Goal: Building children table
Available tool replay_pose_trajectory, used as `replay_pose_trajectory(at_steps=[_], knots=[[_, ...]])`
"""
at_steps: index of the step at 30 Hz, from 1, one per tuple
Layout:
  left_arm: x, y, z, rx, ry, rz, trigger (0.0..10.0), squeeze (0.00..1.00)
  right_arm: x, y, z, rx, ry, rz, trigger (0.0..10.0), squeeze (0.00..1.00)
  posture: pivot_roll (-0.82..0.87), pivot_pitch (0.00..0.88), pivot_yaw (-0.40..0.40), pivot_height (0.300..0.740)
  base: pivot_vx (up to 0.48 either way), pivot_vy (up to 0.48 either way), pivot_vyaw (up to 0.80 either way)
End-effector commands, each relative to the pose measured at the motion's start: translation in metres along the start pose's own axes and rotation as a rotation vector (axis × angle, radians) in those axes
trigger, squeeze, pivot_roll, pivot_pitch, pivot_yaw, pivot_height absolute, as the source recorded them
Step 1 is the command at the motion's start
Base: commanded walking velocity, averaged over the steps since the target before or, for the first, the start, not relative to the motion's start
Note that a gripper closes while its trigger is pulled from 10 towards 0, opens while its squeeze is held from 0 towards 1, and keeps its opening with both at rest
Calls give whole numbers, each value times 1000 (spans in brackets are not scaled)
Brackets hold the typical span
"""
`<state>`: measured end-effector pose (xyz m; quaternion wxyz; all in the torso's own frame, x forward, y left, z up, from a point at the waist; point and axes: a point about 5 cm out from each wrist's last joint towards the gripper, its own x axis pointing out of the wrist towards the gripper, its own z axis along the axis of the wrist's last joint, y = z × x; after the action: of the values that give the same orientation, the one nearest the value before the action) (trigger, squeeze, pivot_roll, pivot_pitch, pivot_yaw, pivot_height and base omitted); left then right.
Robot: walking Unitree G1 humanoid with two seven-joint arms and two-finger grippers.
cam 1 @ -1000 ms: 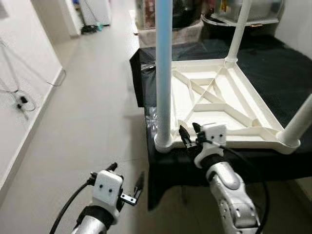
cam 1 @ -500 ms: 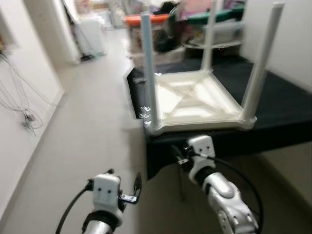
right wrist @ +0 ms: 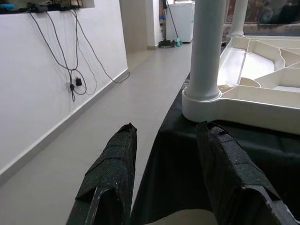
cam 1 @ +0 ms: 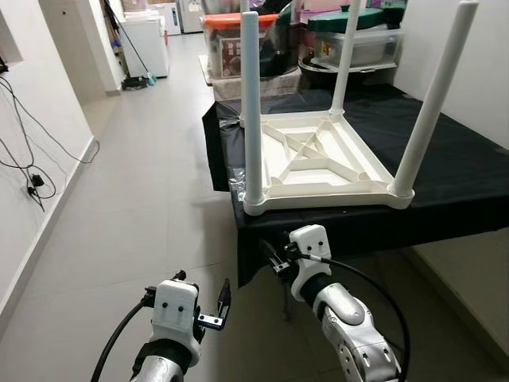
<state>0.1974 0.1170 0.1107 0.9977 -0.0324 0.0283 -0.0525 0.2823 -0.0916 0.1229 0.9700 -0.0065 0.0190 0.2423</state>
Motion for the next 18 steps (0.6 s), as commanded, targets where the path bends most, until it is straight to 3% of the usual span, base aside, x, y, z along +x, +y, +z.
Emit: replay_pose_trajectory(at_steps=[1,6,18], knots=[[0,4,-6,-14,35,24,10000,0,2,2,0,2,-9,18,10000,0,69,0,4,740,0,-334,0],[2,4,-7,-13,46,26,10000,0,3,7,0,-15,-12,77,10000,0,65,0,3,740,216,-380,0],[3,4,-7,-14,45,28,10000,0,7,1,-1,-18,-12,69,10000,0,69,0,-1,740,288,-381,0]])
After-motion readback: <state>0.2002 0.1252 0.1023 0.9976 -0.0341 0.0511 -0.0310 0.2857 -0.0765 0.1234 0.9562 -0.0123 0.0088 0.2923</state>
